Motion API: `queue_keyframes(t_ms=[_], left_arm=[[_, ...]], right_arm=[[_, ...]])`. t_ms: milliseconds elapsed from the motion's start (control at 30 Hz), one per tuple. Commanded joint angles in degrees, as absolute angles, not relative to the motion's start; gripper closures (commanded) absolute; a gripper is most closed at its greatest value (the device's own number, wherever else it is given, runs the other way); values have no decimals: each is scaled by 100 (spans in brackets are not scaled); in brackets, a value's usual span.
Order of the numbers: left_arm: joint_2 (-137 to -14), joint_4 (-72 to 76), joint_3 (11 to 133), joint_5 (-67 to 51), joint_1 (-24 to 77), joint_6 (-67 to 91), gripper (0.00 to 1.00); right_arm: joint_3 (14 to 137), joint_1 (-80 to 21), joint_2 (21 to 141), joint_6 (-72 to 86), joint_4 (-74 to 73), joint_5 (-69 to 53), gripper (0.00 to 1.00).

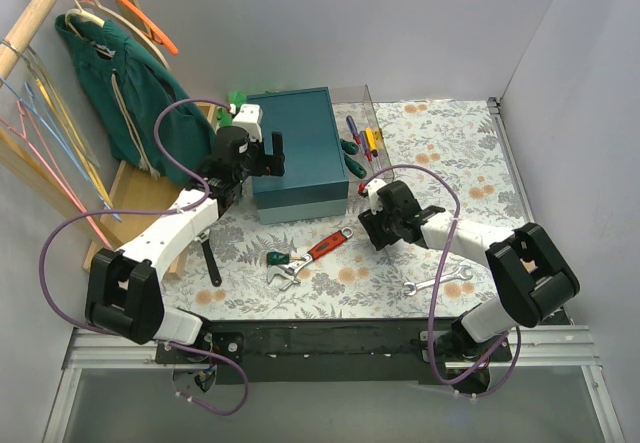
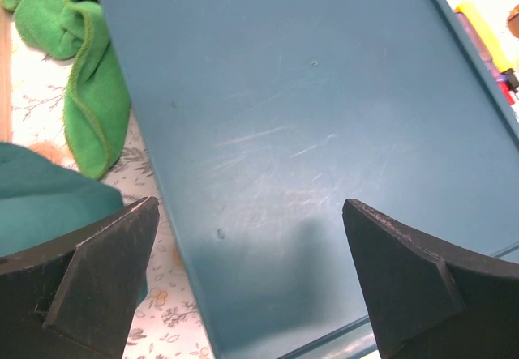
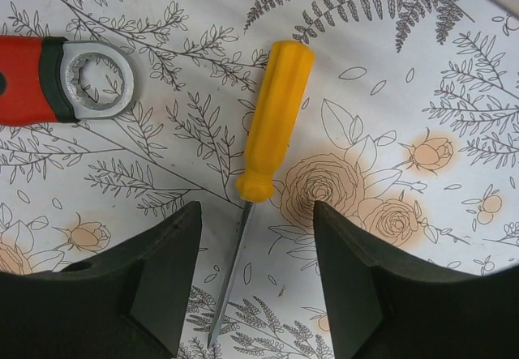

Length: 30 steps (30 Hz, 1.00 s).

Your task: Sort the tools into containers

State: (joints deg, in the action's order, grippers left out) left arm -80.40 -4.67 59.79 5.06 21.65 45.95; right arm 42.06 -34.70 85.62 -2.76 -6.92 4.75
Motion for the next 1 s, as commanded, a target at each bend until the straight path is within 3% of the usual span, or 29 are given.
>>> queue_keyframes(t_ms=[0, 267, 300, 400, 633, 833, 967], left_arm=[[-7673, -518, 5836, 483, 2031, 4588, 2], [-7690, -501, 5845, 439, 1890, 4641, 2], [-7690, -501, 5853, 439, 1890, 4632, 2], [-7708, -492, 5862, 448, 1890, 4614, 2], [-7717, -361, 5854, 369, 1890, 4518, 2], [-7945, -272, 6143, 343, 1890, 4526, 2], [-8138, -377, 6564, 290, 1890, 4491, 2]], right_arm=[[4166, -3401, 8648, -44, -361, 151, 40], [4342, -3314, 8965, -44, -510, 44, 67], [4368, -3305, 8991, -44, -527, 44, 80], [4421, -3296, 8991, -44, -615, 79, 99], [4965, -3287, 8247, -764, -2056, -1027, 99], [5316, -3182, 6796, -1679, -2302, -1959, 99], [6281, -2691, 6934, -1057, -1953, -1881, 99]])
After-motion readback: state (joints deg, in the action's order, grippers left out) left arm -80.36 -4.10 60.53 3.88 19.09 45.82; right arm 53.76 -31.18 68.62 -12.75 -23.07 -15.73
